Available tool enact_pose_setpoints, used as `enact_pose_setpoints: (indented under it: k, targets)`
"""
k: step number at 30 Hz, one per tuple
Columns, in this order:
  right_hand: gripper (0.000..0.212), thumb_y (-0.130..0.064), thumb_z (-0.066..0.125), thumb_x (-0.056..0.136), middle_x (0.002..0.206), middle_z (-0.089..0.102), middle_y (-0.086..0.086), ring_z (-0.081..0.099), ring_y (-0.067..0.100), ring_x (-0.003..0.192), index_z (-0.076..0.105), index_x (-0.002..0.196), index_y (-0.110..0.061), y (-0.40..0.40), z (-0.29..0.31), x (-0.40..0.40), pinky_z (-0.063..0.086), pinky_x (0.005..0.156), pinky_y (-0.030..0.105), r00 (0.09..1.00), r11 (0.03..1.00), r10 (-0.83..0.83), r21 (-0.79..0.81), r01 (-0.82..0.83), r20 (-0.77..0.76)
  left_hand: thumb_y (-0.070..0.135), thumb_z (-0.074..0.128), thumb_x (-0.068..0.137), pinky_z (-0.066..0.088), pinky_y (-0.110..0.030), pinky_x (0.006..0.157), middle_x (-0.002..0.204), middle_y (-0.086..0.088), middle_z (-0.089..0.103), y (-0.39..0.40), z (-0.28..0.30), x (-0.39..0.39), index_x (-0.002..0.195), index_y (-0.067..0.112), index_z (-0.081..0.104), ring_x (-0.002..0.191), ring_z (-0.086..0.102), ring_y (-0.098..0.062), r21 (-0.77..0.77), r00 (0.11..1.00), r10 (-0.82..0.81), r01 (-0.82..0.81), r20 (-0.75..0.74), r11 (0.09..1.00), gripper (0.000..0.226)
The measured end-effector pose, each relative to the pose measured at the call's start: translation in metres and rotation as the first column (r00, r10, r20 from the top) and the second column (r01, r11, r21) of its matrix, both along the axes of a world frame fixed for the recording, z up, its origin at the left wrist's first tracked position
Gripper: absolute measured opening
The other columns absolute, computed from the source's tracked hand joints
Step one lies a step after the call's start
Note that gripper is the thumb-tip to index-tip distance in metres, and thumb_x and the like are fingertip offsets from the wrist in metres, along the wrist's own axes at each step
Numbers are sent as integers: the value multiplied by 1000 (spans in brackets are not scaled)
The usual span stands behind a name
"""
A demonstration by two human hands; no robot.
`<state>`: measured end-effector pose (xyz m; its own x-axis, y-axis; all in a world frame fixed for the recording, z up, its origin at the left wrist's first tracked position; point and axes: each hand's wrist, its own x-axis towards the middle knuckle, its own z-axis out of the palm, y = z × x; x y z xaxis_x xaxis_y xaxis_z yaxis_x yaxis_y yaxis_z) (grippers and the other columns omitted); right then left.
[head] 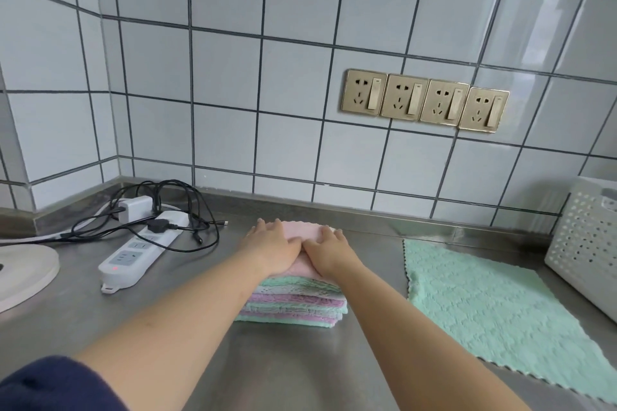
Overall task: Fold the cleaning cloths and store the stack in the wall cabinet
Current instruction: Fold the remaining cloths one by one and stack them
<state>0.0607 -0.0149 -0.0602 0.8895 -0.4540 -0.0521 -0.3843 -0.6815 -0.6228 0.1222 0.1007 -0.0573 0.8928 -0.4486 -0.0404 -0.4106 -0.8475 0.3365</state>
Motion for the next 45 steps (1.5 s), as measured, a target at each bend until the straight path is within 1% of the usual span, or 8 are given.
enact_pose_setpoints:
  k: [4, 9, 17, 20, 24, 28, 34, 45]
  targets:
    - [63, -42, 43, 96, 158, 19, 2, 15, 18, 146, 23, 149, -16, -14, 8, -22, 16, 118, 36, 968, 975, 22, 209, -76, 250, 48, 24, 95, 11, -49, 117, 156, -8, 20, -3, 14, -10, 148, 14, 21, 145, 13, -24, 111, 966, -35, 7, 257, 994, 63]
    - [53, -41, 47, 95, 152, 34, -2, 27, 11, 142, 37, 144, -21, -34, 17, -55, 22, 117, 36, 919, 975, -67, 219, -22, 389, 24, 38, 94, 18, -42, 113, 124, 1, 59, -22, 42, -37, 117, 19, 58, 123, 47, -19, 302, 692, -361, 212, 625, 929, 31]
    - [46, -40, 49, 95, 153, 30, -8, 29, 12, 140, 45, 139, -28, -91, 22, -130, 30, 112, 30, 937, 992, -128, 35, 124, 324, 25, 38, 93, 39, -36, 86, 106, -8, 64, -85, 27, -100, 100, 14, 62, 104, 56, -30, 311, 645, -499, 391, 578, 866, 28]
    - [38, -38, 50, 95, 146, 41, -13, 47, 11, 126, 52, 132, -30, -123, 12, -169, 40, 87, 21, 956, 977, -171, -86, 196, 240, 27, 39, 94, 35, -33, 71, 102, -9, 62, -105, 14, -124, 91, 11, 59, 98, 57, -32, 286, 689, -537, 455, 488, 844, 26]
    - [22, -29, 53, 91, 114, 68, -5, 63, 14, 104, 69, 104, -22, -151, -14, -212, 51, 85, 26, 979, 959, -181, -202, 197, 93, 28, 42, 93, 42, -34, 74, 106, -10, 61, -126, -14, -144, 97, 10, 60, 101, 56, -32, 269, 691, -652, 594, 313, 758, 26]
    - [23, -42, 59, 87, 108, 62, -12, 57, 9, 103, 69, 103, -28, -162, -40, -236, 47, 86, 25, 998, 921, -63, -385, 58, -2, 33, 46, 92, 46, -36, 77, 106, -6, 58, -141, -31, -157, 96, 12, 61, 101, 56, -31, 279, 624, -730, 675, 278, 683, 25]
    - [23, -35, 52, 93, 108, 64, -5, 57, 15, 105, 68, 105, -22, -165, -47, -233, 45, 83, 27, 997, 868, -52, -491, 74, 58, 23, 38, 95, 40, -33, 69, 104, -8, 60, -155, -36, -160, 99, 14, 63, 96, 58, -31, 392, 541, -748, 637, 385, 663, 27]
    - [33, -1, 42, 87, 105, 61, 2, 54, 23, 99, 59, 110, -18, -162, -55, -260, 48, 70, 33, 978, 753, -209, -633, 178, 25, 16, 36, 95, 33, -36, 59, 82, -8, 50, -138, -43, -168, 86, 13, 39, 68, 46, -28, 283, 656, -653, 590, 378, 756, 10]
